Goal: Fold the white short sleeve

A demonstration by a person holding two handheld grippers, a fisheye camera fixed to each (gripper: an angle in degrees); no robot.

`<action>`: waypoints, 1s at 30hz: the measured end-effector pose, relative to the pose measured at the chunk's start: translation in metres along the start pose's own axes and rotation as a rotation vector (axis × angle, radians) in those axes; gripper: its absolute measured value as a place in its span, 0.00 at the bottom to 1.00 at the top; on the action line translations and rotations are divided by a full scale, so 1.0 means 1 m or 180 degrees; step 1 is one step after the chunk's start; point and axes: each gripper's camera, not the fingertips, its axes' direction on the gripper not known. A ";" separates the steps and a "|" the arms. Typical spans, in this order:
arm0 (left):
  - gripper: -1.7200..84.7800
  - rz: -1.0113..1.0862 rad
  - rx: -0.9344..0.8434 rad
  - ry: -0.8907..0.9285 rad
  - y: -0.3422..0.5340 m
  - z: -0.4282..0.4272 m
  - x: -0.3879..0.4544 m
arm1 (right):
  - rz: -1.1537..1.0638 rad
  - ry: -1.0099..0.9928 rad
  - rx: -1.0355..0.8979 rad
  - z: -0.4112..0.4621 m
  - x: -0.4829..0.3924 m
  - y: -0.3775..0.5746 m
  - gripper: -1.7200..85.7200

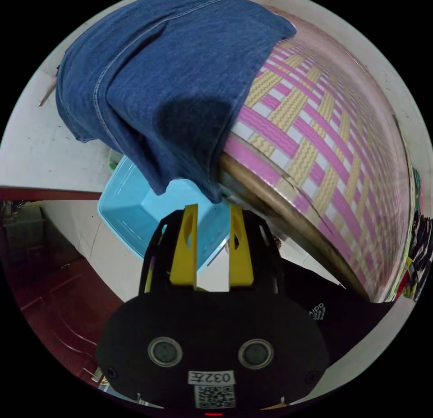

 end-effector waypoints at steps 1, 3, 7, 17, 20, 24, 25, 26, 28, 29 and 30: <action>0.10 -0.0004 0.0042 0.0030 -0.006 0.009 -0.004 | 0.0051 0.0024 0.0016 0.001 -0.007 0.001 0.01; 0.10 -0.0035 0.0036 -0.0038 -0.016 0.025 -0.011 | 0.0103 0.0055 0.0010 0.005 -0.019 0.002 0.01; 0.10 -0.0090 0.0046 -0.0122 -0.039 0.056 -0.033 | 0.0014 0.0194 -0.0163 0.022 -0.050 -0.004 0.01; 0.01 0.0091 0.0239 0.0211 -0.069 0.080 -0.128 | -0.0271 0.0235 -0.0212 0.047 -0.088 -0.013 0.01; 0.01 -0.0174 0.0320 0.0518 -0.057 0.067 -0.193 | -0.0249 0.0182 -0.0129 0.049 -0.082 -0.003 0.01; 0.01 -0.0666 0.0870 0.1390 -0.037 0.020 -0.284 | -0.0124 0.0084 -0.0004 0.050 -0.063 0.017 0.01; 0.01 -0.0665 0.1143 0.1721 -0.038 0.000 -0.304 | -0.0073 0.0034 0.0051 0.051 -0.055 0.025 0.01; 0.01 -0.0596 0.1390 0.2040 -0.045 -0.021 -0.317 | -0.0033 -0.0024 0.0103 0.051 -0.047 0.033 0.01; 0.01 -0.0220 0.1761 0.2524 -0.067 -0.059 -0.315 | 0.0020 -0.0101 0.0173 0.052 -0.035 0.045 0.01; 0.01 0.0153 0.1931 0.2767 -0.087 -0.088 -0.301 | 0.0042 -0.0151 0.0224 0.052 -0.027 0.053 0.01; 0.01 0.0383 0.1996 0.2884 -0.098 -0.102 -0.290 | 0.0048 -0.0175 0.0255 0.052 -0.023 0.057 0.01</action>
